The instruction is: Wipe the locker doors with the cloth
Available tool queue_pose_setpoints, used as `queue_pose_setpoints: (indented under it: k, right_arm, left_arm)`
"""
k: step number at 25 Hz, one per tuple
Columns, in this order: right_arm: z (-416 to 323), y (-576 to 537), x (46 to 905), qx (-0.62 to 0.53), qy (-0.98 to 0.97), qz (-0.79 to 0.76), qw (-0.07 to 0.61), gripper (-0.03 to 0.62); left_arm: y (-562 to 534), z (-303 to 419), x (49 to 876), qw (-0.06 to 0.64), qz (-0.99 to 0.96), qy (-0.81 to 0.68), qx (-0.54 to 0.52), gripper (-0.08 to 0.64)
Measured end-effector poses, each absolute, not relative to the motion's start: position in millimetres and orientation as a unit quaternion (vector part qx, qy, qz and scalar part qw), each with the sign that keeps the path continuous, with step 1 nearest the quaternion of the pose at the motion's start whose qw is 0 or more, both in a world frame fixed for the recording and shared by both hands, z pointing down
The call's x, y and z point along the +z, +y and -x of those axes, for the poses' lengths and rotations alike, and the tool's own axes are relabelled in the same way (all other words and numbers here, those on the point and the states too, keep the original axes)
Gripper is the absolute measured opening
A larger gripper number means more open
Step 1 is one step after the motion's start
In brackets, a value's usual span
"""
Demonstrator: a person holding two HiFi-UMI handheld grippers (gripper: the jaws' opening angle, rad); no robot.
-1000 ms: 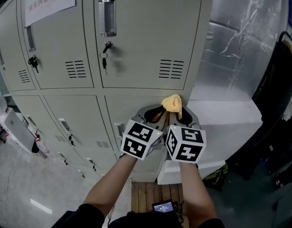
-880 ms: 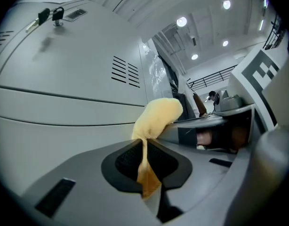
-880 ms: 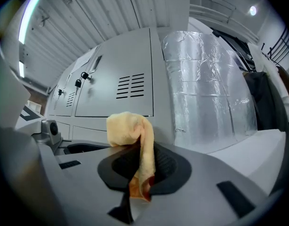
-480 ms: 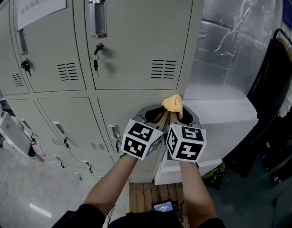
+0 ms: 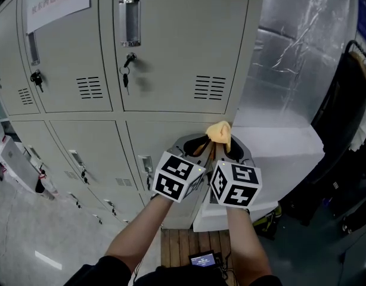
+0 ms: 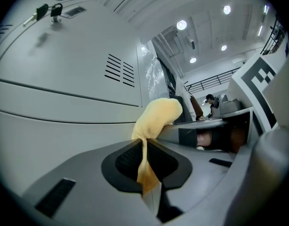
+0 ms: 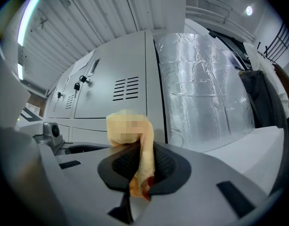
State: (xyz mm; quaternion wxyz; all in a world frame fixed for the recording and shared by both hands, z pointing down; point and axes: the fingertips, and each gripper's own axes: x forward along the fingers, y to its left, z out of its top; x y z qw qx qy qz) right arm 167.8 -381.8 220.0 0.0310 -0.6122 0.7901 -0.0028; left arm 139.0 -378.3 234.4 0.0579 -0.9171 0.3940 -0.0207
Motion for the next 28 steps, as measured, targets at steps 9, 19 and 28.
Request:
queue_pose_setpoints:
  k: [9, 19, 28]
  right_arm:
    - [-136, -370, 228, -0.012, 0.813, 0.582, 0.036, 0.071]
    - [-51, -362, 239, -0.022, 0.853, 0.521, 0.031, 0.071]
    - [24, -360, 255, -0.028, 0.882, 0.471, 0.015, 0.071]
  left_arm:
    - [-366, -107, 241, 0.050, 0.907, 0.417, -0.012, 0.040]
    - [-355, -24, 253, 0.038, 0.880, 0.473, -0.015, 0.041]
    - [-348, 50, 269, 0.028, 0.855, 0.518, -0.023, 0.041]
